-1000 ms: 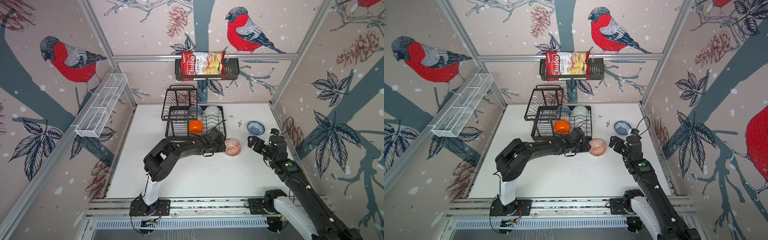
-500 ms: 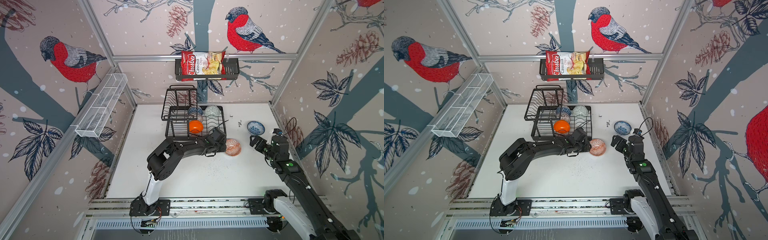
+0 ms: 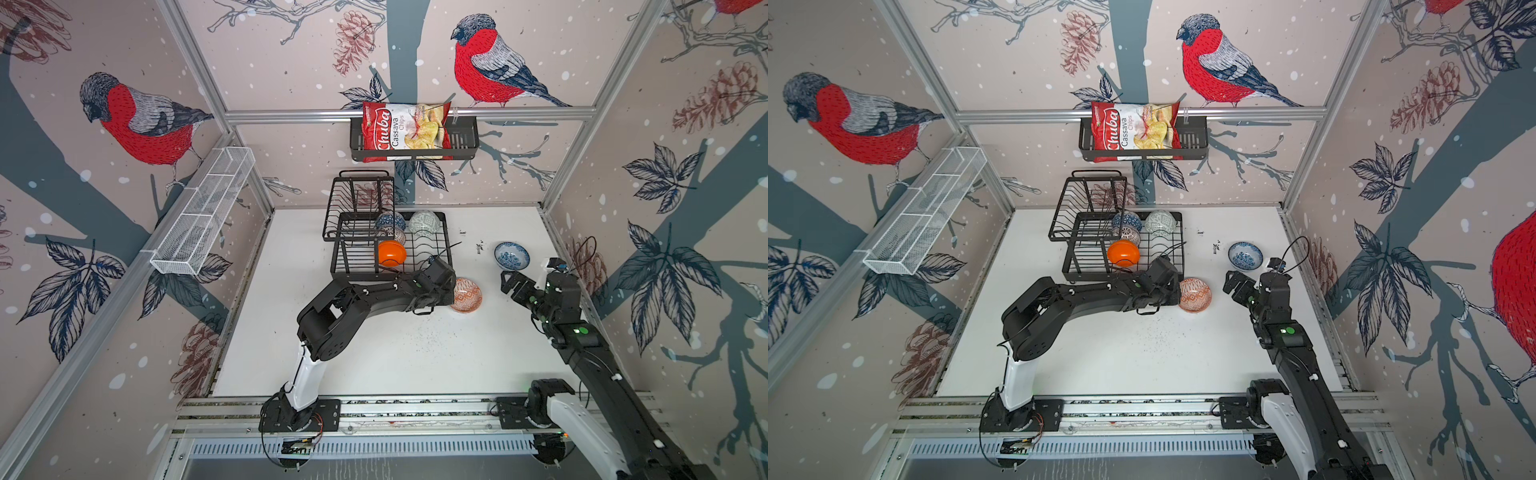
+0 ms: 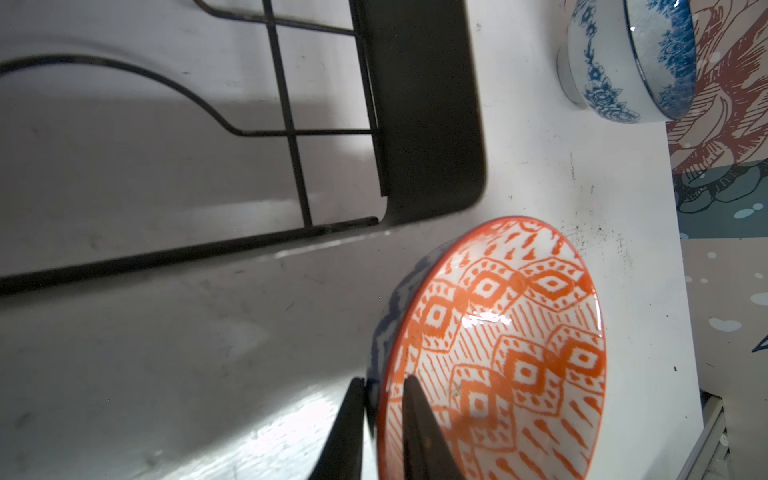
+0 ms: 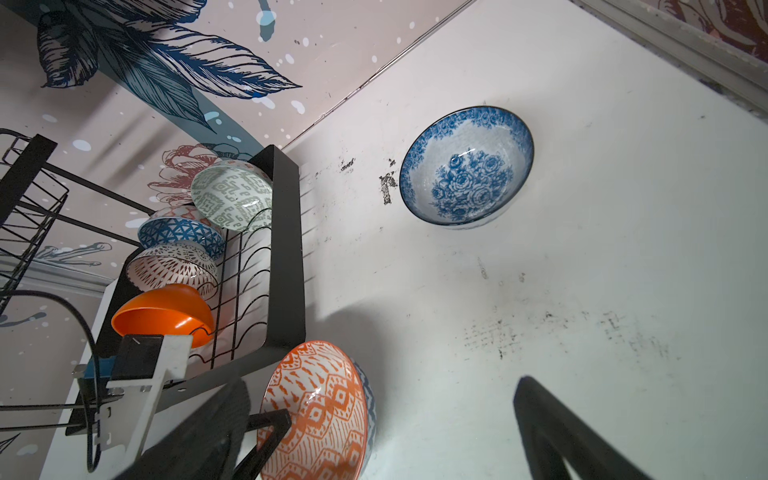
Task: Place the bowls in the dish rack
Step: 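Lift the orange-patterned bowl toward the rack with the left gripper while right gripper returns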
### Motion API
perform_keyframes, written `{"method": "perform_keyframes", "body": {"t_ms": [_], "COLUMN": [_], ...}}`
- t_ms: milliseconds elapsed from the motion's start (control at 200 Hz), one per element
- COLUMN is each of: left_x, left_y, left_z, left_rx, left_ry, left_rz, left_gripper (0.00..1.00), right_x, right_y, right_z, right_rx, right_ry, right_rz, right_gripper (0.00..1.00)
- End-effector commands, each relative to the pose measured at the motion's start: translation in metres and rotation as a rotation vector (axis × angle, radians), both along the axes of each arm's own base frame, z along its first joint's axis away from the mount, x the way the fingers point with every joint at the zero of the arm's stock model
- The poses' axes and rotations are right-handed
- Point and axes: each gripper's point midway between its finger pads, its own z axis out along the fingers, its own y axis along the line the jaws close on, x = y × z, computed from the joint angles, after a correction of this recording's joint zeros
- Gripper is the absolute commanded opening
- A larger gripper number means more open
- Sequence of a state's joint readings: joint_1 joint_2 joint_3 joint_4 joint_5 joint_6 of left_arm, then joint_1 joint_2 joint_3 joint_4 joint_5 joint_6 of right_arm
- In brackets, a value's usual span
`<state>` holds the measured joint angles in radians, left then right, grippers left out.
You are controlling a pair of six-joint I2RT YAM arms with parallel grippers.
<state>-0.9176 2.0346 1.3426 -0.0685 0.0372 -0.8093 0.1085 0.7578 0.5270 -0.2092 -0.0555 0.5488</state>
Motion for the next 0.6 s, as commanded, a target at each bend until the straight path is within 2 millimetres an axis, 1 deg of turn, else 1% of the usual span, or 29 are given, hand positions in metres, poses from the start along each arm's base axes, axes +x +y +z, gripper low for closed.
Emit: {"method": "perform_keyframes", "body": {"t_ms": [0,100,305,490,595], "left_x": [0.002,0.0022,0.0003,-0.0016,-0.0024], "left_y": [-0.0001,-0.0013,-0.0024,-0.0026,-0.0021], "left_z": [0.0004,0.002,-0.0026,-0.0044,-0.0015], "left_rx": [0.018,0.013,0.014,0.016,0.01], "left_ry": [-0.023,-0.029,-0.023,-0.022,-0.033], "left_rz": [-0.012,-0.019,-0.031,-0.041,-0.045], "left_gripper": [0.15,0.14,0.04,0.0,0.0], "right_x": [0.0029,0.0029,0.0025,0.0027,0.0029], "right_y": [-0.0005,-0.0024,-0.0043,-0.0058,-0.0061], "right_z": [0.0061,0.0072,0.0089,0.0088,0.0083], "right_rx": [-0.002,0.0,0.002,0.004,0.004], "right_ry": [-0.032,-0.036,-0.045,-0.047,-0.045], "right_rz": [0.003,-0.004,-0.01,-0.015,-0.015], "right_gripper": [1.0,1.0,1.0,1.0,1.0]}}
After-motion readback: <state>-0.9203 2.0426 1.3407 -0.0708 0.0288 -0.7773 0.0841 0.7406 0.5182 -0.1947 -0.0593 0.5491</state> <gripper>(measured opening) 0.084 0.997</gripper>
